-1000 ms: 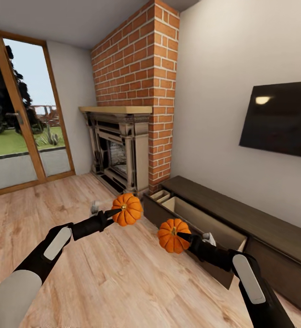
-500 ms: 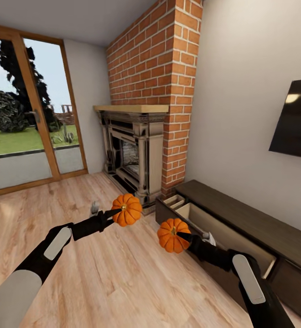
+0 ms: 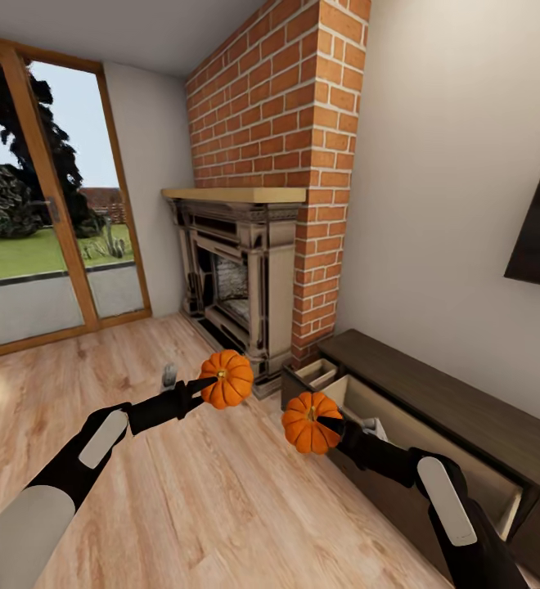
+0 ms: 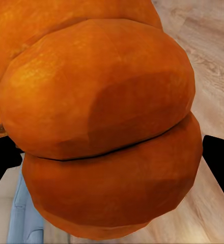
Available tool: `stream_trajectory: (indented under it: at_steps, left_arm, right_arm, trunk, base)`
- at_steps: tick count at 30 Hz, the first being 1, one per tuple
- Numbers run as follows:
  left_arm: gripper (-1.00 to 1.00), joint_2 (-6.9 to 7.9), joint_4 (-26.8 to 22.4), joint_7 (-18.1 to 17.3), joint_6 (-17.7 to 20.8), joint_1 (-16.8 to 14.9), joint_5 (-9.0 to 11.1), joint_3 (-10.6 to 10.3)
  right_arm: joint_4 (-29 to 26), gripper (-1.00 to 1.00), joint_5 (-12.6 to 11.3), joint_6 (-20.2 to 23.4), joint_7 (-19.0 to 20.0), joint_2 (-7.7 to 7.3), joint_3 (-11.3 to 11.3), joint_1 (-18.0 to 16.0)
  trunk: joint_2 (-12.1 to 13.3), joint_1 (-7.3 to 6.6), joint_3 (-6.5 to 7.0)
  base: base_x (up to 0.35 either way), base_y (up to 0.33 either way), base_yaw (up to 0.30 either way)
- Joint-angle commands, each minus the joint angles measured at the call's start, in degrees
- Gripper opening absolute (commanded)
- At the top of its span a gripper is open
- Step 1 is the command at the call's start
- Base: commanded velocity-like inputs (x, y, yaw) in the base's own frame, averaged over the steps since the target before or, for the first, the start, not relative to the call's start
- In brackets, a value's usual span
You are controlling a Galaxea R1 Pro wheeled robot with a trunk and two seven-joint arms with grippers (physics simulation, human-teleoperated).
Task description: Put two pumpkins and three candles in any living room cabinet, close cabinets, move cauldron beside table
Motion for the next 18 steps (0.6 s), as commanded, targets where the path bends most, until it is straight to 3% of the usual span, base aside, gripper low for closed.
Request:
stream_trajectory:
  at_steps: [1, 9, 18]
  left_arm:
    - [-1.00, 0.06, 0.0, 0.0, 0.5, 0.0, 1.1, -0.1]
    - [-1.00, 0.06, 0.0, -0.1, 0.5, 0.0, 1.1, -0.1]
    - [-1.00, 0.06, 0.0, -0.1, 0.5, 0.0, 1.1, -0.1]
  right_arm:
    - [0.0, -1.00, -0.4, 0.3, 0.5, 0.04, -0.1, -0.1]
    - [0.0, -1.00, -0.5, 0.3, 0.5, 0.06, -0.1, -0.1]
    - [0.0, -1.00, -0.5, 0.3, 0.5, 0.01, -0.1, -0.1]
  trunk:
    - [0.0, 0.02, -0.09]
    - [0.0, 0.02, -0.38]
    - [0.0, 0.02, -0.71]
  base:
    - [0.249, 0.203, -0.207]
    - [0.198, 0.237, -0.249]
    - [0.109, 0.270, -0.263]
